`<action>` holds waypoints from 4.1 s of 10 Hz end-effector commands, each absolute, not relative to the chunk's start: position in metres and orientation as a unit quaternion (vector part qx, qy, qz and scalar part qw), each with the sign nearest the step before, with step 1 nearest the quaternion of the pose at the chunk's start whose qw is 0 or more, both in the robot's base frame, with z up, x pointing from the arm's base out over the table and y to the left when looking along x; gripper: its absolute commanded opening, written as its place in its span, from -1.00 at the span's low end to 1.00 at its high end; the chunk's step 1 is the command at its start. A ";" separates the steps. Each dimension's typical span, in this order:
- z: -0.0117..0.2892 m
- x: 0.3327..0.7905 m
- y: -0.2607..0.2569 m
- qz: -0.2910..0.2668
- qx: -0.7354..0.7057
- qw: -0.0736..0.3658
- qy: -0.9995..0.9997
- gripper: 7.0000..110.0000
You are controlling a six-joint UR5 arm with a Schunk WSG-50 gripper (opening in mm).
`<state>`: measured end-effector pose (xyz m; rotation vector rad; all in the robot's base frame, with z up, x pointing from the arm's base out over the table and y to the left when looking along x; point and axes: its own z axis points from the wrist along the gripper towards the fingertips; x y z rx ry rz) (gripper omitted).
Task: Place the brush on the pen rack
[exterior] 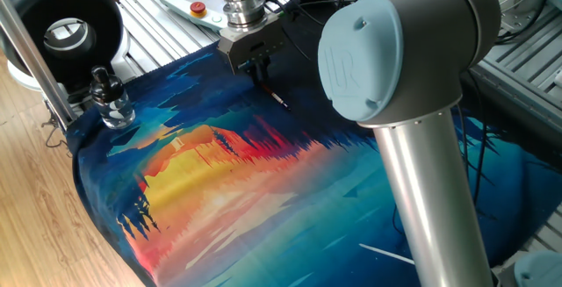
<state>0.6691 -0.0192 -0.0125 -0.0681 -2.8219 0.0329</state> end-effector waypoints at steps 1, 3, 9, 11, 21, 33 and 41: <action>-0.011 0.671 -0.015 0.002 -0.026 0.155 -0.988 -0.71; -0.013 0.672 -0.016 0.003 -0.026 0.153 -0.988 -1.00; -0.008 0.670 -0.018 0.011 -0.035 0.155 -0.987 -1.00; -0.006 0.669 -0.014 0.010 -0.037 0.158 -0.987 -1.00; 0.066 0.623 -0.021 0.020 0.065 0.167 -0.984 -1.00; 0.084 0.577 -0.009 0.150 0.252 0.176 -0.940 -1.00; 0.075 0.623 -0.006 0.233 0.573 0.104 -0.779 -1.00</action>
